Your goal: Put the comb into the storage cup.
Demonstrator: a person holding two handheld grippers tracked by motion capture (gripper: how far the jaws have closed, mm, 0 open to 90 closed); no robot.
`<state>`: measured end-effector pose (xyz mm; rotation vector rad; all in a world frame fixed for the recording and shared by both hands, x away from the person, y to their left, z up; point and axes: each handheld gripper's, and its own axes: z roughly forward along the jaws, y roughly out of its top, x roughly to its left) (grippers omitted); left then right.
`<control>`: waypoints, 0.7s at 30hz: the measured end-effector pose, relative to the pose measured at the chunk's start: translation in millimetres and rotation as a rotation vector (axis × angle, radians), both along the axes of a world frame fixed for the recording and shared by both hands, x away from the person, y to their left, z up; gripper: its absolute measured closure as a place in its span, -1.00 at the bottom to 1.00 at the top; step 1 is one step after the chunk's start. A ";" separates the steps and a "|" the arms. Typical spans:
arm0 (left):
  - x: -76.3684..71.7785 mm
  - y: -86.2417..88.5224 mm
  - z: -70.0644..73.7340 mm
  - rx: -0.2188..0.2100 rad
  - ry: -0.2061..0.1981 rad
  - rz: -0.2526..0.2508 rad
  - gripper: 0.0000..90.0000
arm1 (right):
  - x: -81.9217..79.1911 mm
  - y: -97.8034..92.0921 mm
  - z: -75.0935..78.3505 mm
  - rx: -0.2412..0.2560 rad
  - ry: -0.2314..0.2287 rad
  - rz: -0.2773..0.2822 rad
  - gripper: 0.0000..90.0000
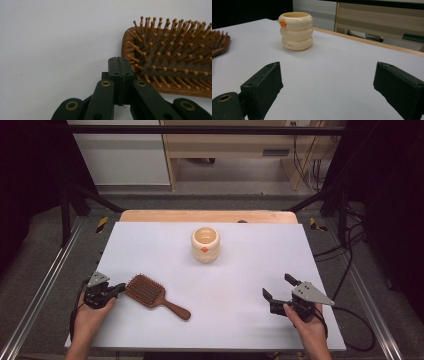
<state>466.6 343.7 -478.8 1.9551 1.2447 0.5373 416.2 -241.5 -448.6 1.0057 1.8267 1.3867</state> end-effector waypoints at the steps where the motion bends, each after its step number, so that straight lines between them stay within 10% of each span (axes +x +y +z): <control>1: -0.5 -4.6 0.4 0.013 0.002 -0.008 1.00 | 0.0 0.0 0.0 0.000 0.000 0.001 -0.81; 21: -6.2 -50.0 3.5 0.053 0.025 -0.140 1.00 | -0.2 2.7 0.2 -0.006 0.011 0.007 -0.82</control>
